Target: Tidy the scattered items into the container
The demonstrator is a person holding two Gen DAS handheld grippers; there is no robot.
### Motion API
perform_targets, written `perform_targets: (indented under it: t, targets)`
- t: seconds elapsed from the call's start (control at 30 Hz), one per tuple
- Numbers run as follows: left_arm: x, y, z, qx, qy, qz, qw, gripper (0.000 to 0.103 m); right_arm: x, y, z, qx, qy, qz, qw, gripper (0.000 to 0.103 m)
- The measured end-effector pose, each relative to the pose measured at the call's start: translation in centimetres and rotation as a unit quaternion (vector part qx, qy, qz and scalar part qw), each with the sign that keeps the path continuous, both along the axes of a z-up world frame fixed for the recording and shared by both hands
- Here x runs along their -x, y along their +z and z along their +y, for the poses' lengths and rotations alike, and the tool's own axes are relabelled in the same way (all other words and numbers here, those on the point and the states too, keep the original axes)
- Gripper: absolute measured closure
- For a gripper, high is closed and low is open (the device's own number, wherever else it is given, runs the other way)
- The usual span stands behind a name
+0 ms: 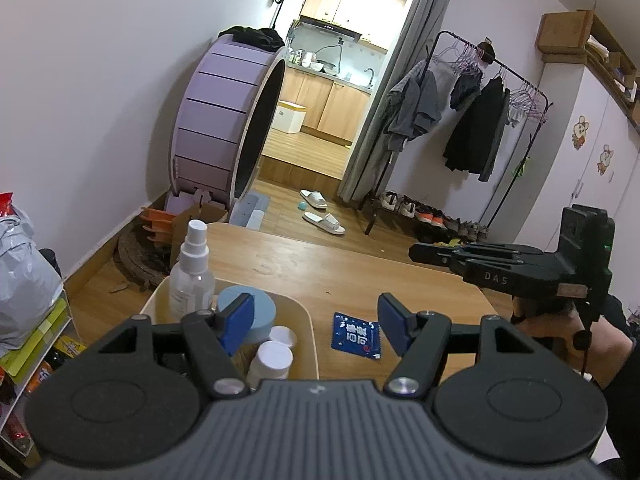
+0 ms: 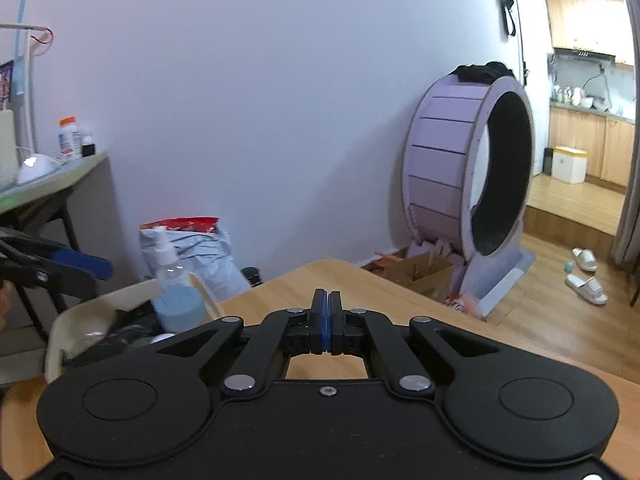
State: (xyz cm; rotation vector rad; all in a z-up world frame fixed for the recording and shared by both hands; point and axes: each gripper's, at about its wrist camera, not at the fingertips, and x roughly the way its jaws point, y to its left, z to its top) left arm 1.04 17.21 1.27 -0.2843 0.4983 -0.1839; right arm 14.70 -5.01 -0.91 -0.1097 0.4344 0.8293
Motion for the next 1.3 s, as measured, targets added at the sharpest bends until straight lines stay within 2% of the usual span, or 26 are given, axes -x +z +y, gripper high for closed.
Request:
perform_targets:
  t: [0.1, 0.13, 0.2, 0.23, 0.27, 0.3, 0.5, 0.77, 0.9, 1.2, 1.3]
  targets:
    - [-0.1, -0.2, -0.3, -0.002, -0.006, 0.005, 1.0, 0.036, 0.3, -0.5, 0.0, 0.002, -0.005, 0.011, 1.0, 0.101]
    - [-0.2, -0.3, -0.5, -0.005, -0.007, 0.005, 1.0, 0.036, 0.3, -0.9, 0.1, 0.006, -0.009, 0.014, 1.0, 0.096]
    - [-0.3, -0.5, -0.8, -0.006, -0.012, 0.009, 0.9999, 0.036, 0.1, -1.9, 0.3, 0.016, -0.013, 0.025, 0.999, 0.073]
    - [-0.4, -0.5, -0.9, -0.007, -0.013, 0.009, 0.9998, 0.036, -0.1, -2.5, 0.5, 0.026, -0.018, 0.025, 0.999, 0.047]
    - [-0.4, -0.6, -0.9, -0.007, -0.015, 0.009, 0.9998, 0.036, -0.2, -3.1, 0.8, 0.04, -0.022, 0.023, 0.999, 0.032]
    - [-0.4, -0.6, -1.0, -0.008, -0.016, 0.009, 0.9998, 0.036, -0.5, -3.8, 1.3, 0.052, -0.021, 0.024, 0.998, 0.029]
    - [-0.5, -0.9, -1.4, -0.009, -0.02, 0.013, 0.9997, 0.036, -2.2, -7.6, 4.0, 0.117, 0.006, 0.044, 0.992, 0.028]
    - [-0.9, -1.3, -2.5, -0.015, -0.033, 0.018, 0.9992, 0.036, -3.1, -9.2, 4.7, 0.157, 0.028, 0.057, 0.986, 0.031]
    - [-0.9, -1.4, -3.3, -0.021, -0.042, 0.018, 0.9987, 0.036, -2.2, -9.6, 3.4, 0.139, 0.042, 0.069, 0.987, 0.033]
    - [-0.9, -1.8, -5.2, -0.037, -0.058, 0.026, 0.9973, 0.036, 0.6, -9.2, 1.3, 0.141, 0.084, 0.068, 0.984, 0.037]
    - [-0.9, -1.9, -5.7, -0.043, -0.061, 0.025, 0.9969, 0.036, 1.0, -8.9, 0.8, 0.139, 0.076, 0.069, 0.985, 0.039]
